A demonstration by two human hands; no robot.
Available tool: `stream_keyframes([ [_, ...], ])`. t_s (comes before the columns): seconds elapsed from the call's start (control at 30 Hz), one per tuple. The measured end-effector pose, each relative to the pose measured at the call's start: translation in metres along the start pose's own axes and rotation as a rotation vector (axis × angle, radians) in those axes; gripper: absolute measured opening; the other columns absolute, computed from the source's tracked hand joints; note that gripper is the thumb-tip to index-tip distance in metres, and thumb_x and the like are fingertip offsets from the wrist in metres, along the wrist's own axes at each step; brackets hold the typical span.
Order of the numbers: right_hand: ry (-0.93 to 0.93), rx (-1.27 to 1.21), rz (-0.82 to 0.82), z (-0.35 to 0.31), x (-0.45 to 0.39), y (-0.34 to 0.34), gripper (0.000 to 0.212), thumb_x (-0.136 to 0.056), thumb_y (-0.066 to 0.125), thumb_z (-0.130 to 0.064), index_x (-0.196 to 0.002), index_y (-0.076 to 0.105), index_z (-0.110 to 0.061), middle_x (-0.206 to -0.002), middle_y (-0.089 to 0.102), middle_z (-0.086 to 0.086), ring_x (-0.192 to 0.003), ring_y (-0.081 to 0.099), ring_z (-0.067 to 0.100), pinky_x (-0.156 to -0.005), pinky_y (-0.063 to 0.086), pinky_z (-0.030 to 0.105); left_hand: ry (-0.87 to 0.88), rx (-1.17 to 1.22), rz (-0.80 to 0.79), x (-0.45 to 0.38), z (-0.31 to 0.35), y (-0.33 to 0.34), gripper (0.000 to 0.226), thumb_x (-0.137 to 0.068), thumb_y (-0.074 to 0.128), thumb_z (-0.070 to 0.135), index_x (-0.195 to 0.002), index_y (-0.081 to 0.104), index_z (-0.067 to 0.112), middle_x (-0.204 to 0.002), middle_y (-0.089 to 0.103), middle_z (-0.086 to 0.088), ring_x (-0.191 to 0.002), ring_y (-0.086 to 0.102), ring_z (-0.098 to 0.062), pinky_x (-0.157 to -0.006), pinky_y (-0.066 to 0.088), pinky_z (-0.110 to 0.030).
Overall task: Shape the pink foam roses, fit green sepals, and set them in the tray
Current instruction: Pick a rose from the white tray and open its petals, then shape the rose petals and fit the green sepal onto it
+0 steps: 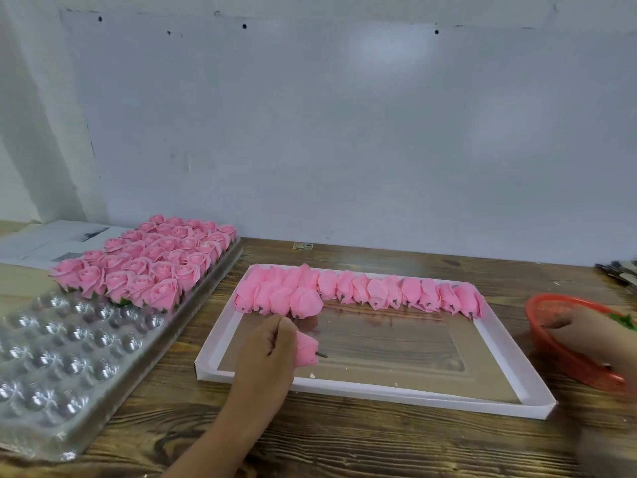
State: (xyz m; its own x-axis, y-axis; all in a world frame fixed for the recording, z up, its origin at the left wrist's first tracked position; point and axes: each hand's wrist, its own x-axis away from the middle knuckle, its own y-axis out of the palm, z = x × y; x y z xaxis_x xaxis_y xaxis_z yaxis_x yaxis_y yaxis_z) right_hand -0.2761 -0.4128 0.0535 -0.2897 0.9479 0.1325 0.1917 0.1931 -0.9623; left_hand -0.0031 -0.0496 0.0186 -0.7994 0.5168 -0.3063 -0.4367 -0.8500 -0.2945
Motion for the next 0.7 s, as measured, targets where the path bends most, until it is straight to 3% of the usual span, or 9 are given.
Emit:
stream_keyframes([
  [0.17,0.009,0.022,-0.032,0.002,-0.007,-0.006,0.006,-0.081,0.074,-0.019,-0.082,0.079,-0.021,-0.095,0.072,0.010,-0.084,0.064,0.028,-0.078,0.055,0.035,0.007,0.007,0.003,0.001,0.002,0.000,0.035,-0.101,0.043,0.023,-0.068,0.051,0.014,-0.062,0.046,0.002,-0.057,0.046,-0.009,-0.050,0.038,-0.024],
  [0.23,-0.007,0.071,-0.064,0.004,-0.008,-0.011,0.017,-0.080,0.073,-0.014,-0.072,0.078,-0.027,-0.085,0.072,0.006,-0.077,0.067,0.025,-0.066,0.055,0.032,0.016,0.001,0.012,0.001,0.003,0.000,0.036,-0.101,0.043,0.023,-0.066,0.050,0.015,-0.061,0.045,0.003,-0.055,0.045,-0.005,-0.049,0.037,-0.020],
  [0.33,0.001,0.152,-0.095,0.005,-0.008,-0.014,0.020,-0.082,0.066,-0.012,-0.077,0.077,-0.028,-0.081,0.072,0.004,-0.065,0.069,0.020,-0.048,0.050,0.025,0.007,0.015,0.007,0.001,0.004,0.000,0.036,-0.101,0.043,0.022,-0.066,0.049,0.015,-0.058,0.046,0.007,-0.054,0.043,-0.005,-0.050,0.037,-0.021],
  [0.47,-0.068,0.160,-0.031,0.008,-0.008,-0.011,0.011,-0.085,0.068,-0.024,-0.083,0.076,-0.030,-0.090,0.071,-0.001,-0.077,0.066,0.016,-0.066,0.055,0.029,0.032,-0.009,0.017,0.002,0.004,0.000,0.035,-0.099,0.043,0.023,-0.067,0.051,0.011,-0.059,0.049,0.013,-0.055,0.046,-0.002,-0.050,0.039,-0.015],
  [0.57,-0.092,0.098,0.050,0.014,-0.008,-0.006,0.021,-0.087,0.070,-0.036,-0.074,0.069,-0.020,-0.075,0.069,0.000,-0.070,0.064,0.017,-0.059,0.048,0.030,0.044,-0.016,0.012,0.001,0.003,-0.001,0.034,-0.099,0.043,0.020,-0.068,0.050,0.007,-0.060,0.052,0.015,-0.054,0.044,-0.001,-0.050,0.038,-0.015],
  [0.7,-0.091,0.053,0.148,0.020,-0.019,0.001,0.034,-0.089,0.068,-0.036,-0.068,0.060,-0.010,-0.065,0.065,0.007,-0.065,0.061,0.024,-0.057,0.046,0.032,0.026,0.006,-0.005,0.000,0.000,-0.001,0.033,-0.099,0.044,0.021,-0.072,0.049,0.003,-0.059,0.046,0.010,-0.055,0.043,-0.007,-0.052,0.036,-0.025],
])
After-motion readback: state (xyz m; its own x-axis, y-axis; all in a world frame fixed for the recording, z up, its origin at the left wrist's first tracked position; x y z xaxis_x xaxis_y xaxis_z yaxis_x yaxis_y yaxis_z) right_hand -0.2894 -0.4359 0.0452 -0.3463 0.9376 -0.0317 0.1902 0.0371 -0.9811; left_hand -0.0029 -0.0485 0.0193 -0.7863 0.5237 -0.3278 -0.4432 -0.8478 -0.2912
